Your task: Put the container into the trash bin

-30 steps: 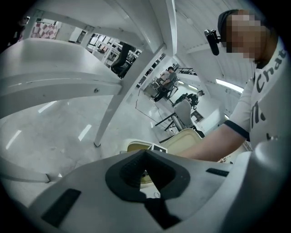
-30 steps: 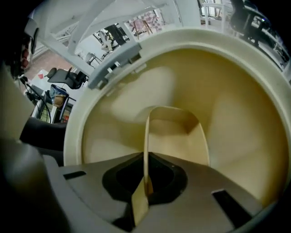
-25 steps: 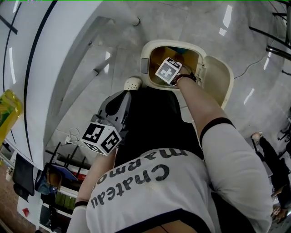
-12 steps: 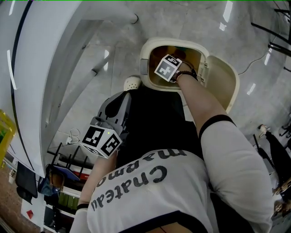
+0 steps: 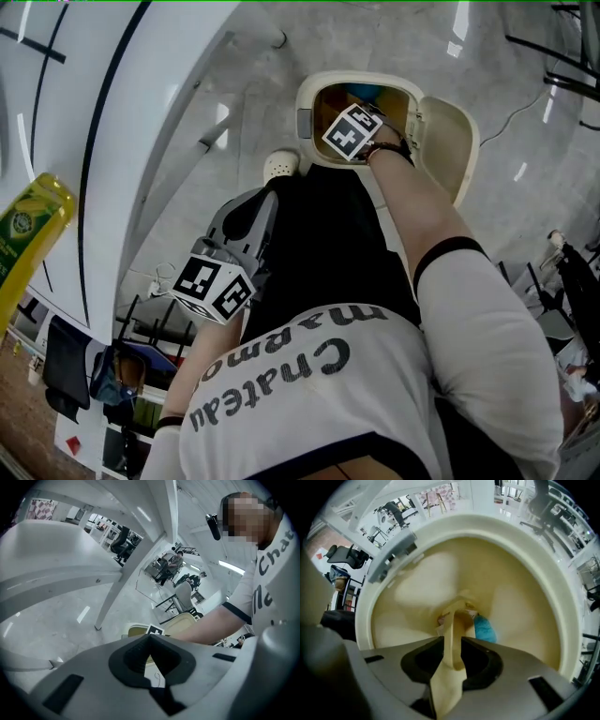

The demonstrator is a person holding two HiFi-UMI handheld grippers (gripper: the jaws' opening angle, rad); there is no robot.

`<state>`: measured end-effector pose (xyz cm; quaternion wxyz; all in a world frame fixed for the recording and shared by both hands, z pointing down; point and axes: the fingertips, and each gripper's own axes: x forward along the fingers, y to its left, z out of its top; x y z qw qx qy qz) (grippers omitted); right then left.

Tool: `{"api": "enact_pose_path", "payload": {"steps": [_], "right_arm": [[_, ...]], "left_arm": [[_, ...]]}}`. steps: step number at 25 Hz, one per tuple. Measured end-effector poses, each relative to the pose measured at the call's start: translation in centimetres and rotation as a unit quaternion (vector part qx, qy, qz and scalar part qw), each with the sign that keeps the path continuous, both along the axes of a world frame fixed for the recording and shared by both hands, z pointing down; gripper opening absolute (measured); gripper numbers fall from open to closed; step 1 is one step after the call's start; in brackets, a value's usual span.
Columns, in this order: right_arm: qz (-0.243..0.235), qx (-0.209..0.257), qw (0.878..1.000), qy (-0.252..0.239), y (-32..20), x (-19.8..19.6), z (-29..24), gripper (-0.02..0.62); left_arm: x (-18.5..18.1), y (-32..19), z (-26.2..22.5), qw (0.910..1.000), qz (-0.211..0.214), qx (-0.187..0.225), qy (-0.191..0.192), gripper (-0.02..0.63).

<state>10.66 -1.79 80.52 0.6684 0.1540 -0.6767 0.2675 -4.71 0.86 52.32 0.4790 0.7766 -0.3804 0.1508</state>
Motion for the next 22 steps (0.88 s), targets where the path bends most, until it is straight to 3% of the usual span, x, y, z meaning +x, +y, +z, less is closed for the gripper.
{"api": "enact_pose_path", "payload": {"steps": [6, 9, 11, 13, 16, 19, 22], "right_arm": [[0.069, 0.026, 0.997, 0.005, -0.2, 0.2, -7.0, 0.117], [0.14, 0.044, 0.989, -0.006, -0.5, 0.2, -11.4, 0.117], [0.211, 0.037, 0.976, -0.023, 1.2, -0.2, -14.5, 0.117], [0.299, 0.023, 0.953, -0.045, 3.2, -1.0, -17.5, 0.115], [0.407, 0.032, 0.907, -0.102, 2.8, -1.9, -22.4, 0.115], [0.469, 0.082, 0.859, -0.189, -0.7, -2.4, -28.9, 0.089], [0.497, 0.146, 0.815, -0.26, -2.7, -2.7, -36.5, 0.077]], "left_arm": [[0.0, -0.7, -5.2, 0.9984, 0.044, 0.03, 0.019, 0.023], [0.2, -2.2, -8.4, 0.994, 0.08, 0.067, 0.031, 0.023], [0.1, -2.1, -10.6, 0.9916, 0.1, 0.077, 0.029, 0.023], [-0.1, -1.7, -12.3, 0.9902, 0.114, 0.077, 0.024, 0.023], [0.9, -3.3, -14.8, 0.9843, 0.14, 0.101, 0.036, 0.023], [3.6, -6.6, -18.5, 0.9711, 0.172, 0.152, 0.067, 0.023], [5.5, -7.7, -22.6, 0.9611, 0.186, 0.182, 0.092, 0.023]]}}
